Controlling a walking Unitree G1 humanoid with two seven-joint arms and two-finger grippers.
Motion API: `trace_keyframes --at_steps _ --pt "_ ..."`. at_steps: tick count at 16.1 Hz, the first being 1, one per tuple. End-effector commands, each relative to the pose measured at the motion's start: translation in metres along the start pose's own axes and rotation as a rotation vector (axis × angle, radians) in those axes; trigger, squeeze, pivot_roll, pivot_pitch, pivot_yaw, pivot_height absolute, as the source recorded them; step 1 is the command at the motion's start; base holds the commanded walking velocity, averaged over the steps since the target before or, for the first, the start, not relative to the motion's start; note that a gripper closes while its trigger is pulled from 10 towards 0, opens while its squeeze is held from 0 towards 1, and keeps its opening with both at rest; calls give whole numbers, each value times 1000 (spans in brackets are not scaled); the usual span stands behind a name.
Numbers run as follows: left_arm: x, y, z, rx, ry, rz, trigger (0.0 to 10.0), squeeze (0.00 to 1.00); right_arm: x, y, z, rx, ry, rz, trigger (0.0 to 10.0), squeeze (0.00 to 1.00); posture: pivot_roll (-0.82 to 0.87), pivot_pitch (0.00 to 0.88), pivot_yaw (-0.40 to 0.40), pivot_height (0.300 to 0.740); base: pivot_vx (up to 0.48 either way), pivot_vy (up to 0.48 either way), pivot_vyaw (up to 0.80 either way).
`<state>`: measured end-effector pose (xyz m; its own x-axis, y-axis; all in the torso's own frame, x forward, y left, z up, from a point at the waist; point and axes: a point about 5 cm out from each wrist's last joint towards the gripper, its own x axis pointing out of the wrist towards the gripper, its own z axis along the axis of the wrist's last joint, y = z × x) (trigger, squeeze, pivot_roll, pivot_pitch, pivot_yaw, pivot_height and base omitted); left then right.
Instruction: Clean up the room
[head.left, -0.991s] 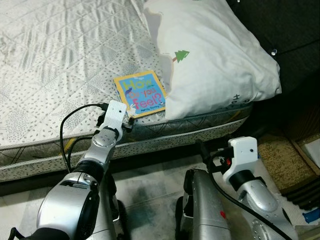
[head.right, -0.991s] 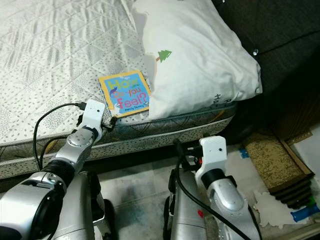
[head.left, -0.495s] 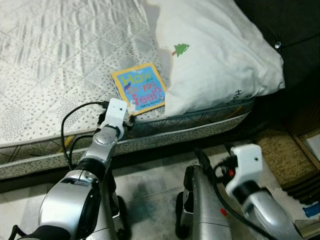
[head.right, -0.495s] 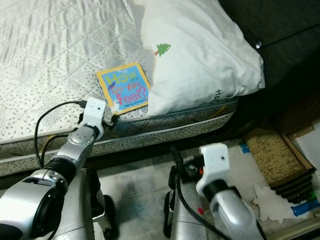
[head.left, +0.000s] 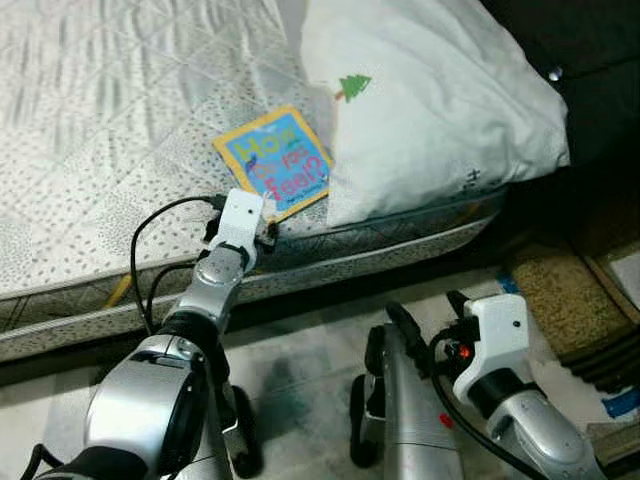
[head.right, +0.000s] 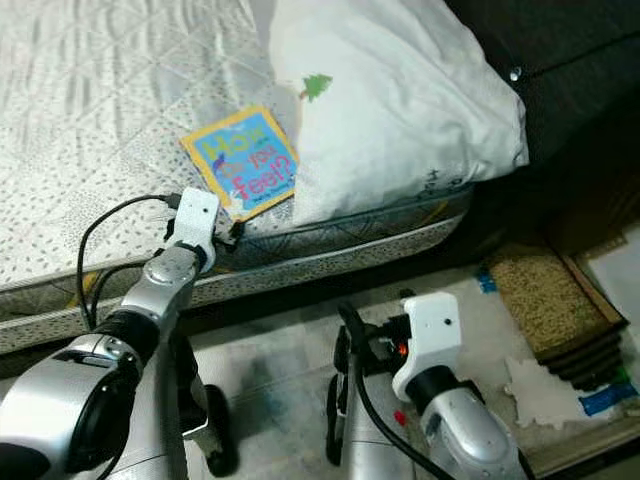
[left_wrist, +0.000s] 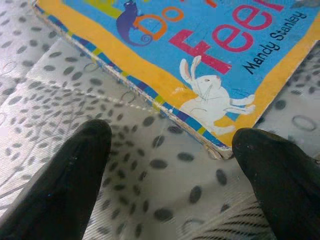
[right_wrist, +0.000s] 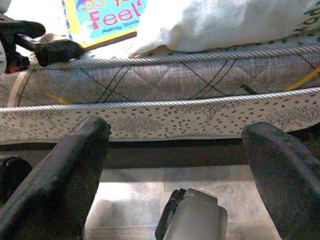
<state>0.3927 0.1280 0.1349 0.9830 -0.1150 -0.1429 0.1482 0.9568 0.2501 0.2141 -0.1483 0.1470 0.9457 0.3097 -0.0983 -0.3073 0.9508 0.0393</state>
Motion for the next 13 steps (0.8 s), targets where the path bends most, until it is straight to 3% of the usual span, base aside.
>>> trace_keyframes --at_steps 1,6,9,13 --pt "-3 -8 -14 -5 53 -38 10000 0 -3 1 -3 4 23 -5 10000 0 -194 401 -47 549 0 0 0" --pt "-1 -14 -3 -1 4 -53 10000 0 -1 1 -2 15 17 -8 10000 0 -188 392 -46 549 0 0 0" --pt "-1 -28 10 -22 -79 -74 10000 0 3 3 -1 18 9 10 10000 0 -178 385 -47 549 0 0 -533" --pt "-3 -37 9 -37 -97 -101 10000 0 7 4 -2 15 7 17 10000 0 -171 375 -49 549 0 0 0"
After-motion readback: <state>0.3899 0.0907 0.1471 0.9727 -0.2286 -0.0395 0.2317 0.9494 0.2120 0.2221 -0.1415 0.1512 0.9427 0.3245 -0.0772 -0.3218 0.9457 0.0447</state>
